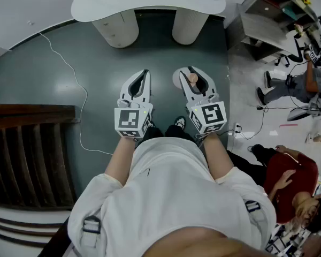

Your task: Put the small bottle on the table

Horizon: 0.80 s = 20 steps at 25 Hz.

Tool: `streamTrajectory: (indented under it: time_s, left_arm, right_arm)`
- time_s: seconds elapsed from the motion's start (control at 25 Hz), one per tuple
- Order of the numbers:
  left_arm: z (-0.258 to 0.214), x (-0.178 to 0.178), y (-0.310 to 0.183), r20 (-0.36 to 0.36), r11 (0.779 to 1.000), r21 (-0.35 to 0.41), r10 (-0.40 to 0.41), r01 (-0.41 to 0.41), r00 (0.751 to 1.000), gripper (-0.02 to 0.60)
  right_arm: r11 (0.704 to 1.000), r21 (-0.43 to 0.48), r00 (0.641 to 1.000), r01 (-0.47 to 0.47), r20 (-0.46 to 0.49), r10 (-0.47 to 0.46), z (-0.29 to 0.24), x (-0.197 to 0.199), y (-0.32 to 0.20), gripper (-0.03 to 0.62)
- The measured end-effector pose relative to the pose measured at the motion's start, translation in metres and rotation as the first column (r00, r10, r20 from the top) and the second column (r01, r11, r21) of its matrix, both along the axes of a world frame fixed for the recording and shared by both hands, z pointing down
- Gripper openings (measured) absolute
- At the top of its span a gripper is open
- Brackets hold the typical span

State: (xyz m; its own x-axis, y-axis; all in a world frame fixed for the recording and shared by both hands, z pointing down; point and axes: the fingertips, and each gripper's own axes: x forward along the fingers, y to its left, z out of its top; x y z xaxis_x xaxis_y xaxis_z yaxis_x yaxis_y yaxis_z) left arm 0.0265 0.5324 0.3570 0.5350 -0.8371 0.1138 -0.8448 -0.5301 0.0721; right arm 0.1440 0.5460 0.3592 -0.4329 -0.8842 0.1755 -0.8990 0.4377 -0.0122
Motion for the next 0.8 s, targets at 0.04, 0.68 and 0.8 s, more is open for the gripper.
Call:
streamTrajectory:
  time_s: [0.04, 0.68, 0.8]
  left_arm:
    - [0.0, -0.003, 0.001, -0.001, 1.0, 0.0, 0.001, -0.001, 1.0, 0.012]
    - [0.024, -0.087, -0.005, -0.015, 1.0, -0.031, -0.003, 0.003, 1.0, 0.012]
    - [0.033, -0.096, -0.015, -0.014, 0.999, -0.046, -0.012, 0.011, 1.0, 0.012]
  right_arm:
    - [1.0, 0.002, 1.0, 0.0, 0.002, 0.0, 0.0, -0.003, 0.001, 0.117]
    - [1.0, -0.023, 1.0, -0.015, 0.014, 0.015, 0.019, -0.074, -0.011, 0.115]
    - [0.999, -0.035, 1.0, 0.006, 0.01, -0.006, 0.024, -0.088, -0.021, 0.115]
